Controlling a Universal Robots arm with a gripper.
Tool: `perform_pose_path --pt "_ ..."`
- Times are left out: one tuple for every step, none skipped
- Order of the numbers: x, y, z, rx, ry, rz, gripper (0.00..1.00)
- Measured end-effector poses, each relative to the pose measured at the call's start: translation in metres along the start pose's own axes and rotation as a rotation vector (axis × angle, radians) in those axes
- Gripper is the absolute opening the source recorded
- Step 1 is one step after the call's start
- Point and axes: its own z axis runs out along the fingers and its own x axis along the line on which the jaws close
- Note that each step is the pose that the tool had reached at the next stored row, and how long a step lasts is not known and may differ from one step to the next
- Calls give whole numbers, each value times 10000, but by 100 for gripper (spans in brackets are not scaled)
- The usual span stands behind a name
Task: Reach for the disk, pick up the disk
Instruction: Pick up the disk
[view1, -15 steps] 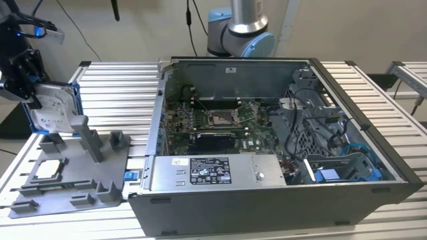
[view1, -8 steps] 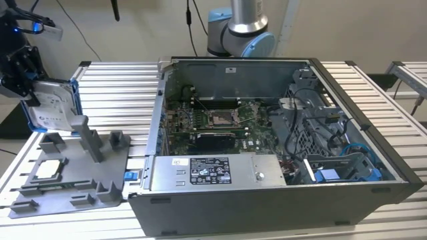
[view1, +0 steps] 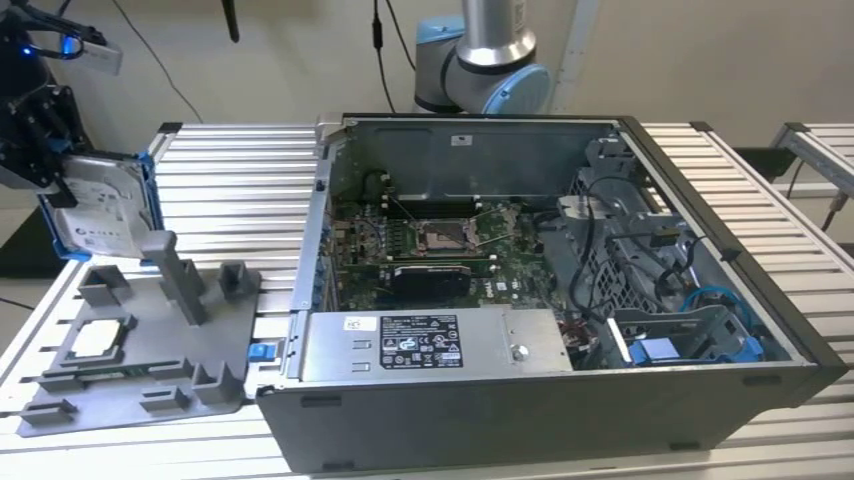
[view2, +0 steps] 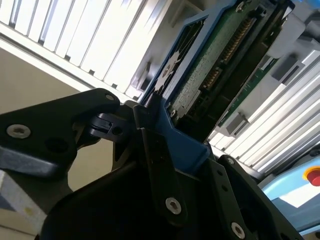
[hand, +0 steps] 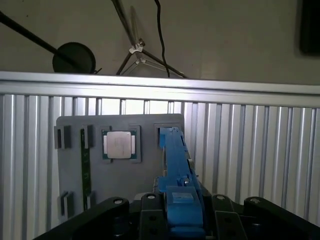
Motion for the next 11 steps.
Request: perform_pose_path --pt "0 0 -9 0 0 0 0" --pt "-1 1 -18 0 0 0 0" --pt "-1 1 -29 0 0 0 0" --pt "-1 1 -42 -1 0 0 0" --pt "-1 2 -60 -1 1 0 0" --pt "-2 2 -82 0 0 0 0" --pt "-2 3 -104 0 0 0 0" --pt "-2 4 -122 1 0 0 0" --pt "-3 4 -138 6 1 0 0" --pt "-3 5 -157 16 1 -1 0" --pt "-4 6 -177 36 0 0 0"
